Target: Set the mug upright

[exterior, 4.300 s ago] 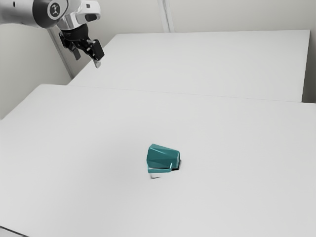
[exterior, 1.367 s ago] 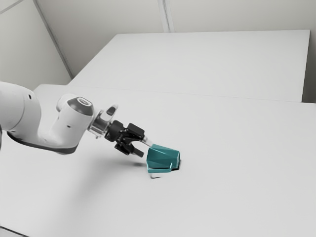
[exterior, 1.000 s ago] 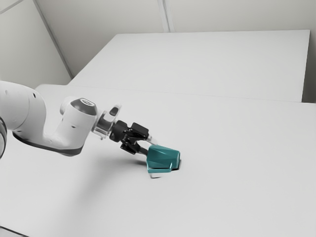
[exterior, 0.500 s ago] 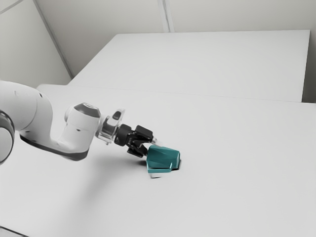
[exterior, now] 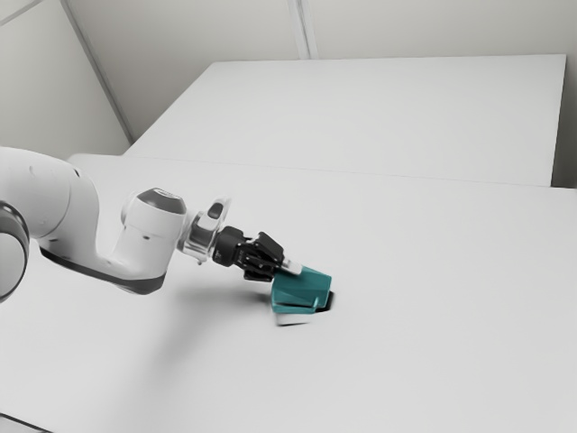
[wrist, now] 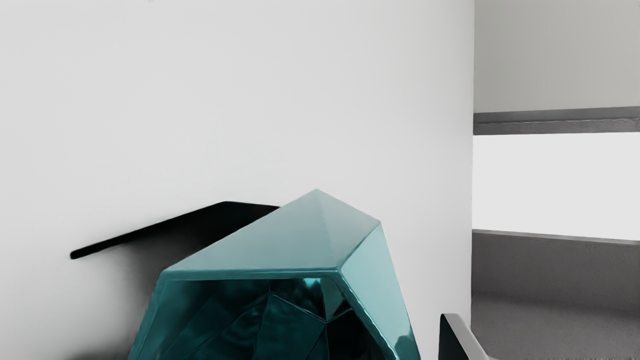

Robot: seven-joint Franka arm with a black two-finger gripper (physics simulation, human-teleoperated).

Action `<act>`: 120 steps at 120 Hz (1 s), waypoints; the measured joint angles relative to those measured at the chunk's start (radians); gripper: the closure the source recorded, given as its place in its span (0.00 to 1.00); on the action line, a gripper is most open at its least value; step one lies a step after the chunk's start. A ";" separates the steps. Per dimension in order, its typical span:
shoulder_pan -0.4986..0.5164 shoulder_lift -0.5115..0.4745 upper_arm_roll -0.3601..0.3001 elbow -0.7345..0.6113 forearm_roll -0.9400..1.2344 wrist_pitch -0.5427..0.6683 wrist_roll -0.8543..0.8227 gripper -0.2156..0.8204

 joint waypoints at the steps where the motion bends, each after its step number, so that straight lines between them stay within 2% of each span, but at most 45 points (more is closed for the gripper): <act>1: 0.000 0.000 0.000 0.000 0.000 0.000 0.000 0.82; 32: -0.013 -0.007 0.001 -0.001 -0.014 -0.003 0.010 0.91; 64: -0.023 -0.022 0.002 -0.007 -0.032 -0.015 0.014 0.95; 99: -0.056 -0.148 0.009 -0.023 -0.024 0.007 0.003 0.96; 120: -0.066 -0.228 0.003 -0.017 0.103 0.075 -0.040 0.96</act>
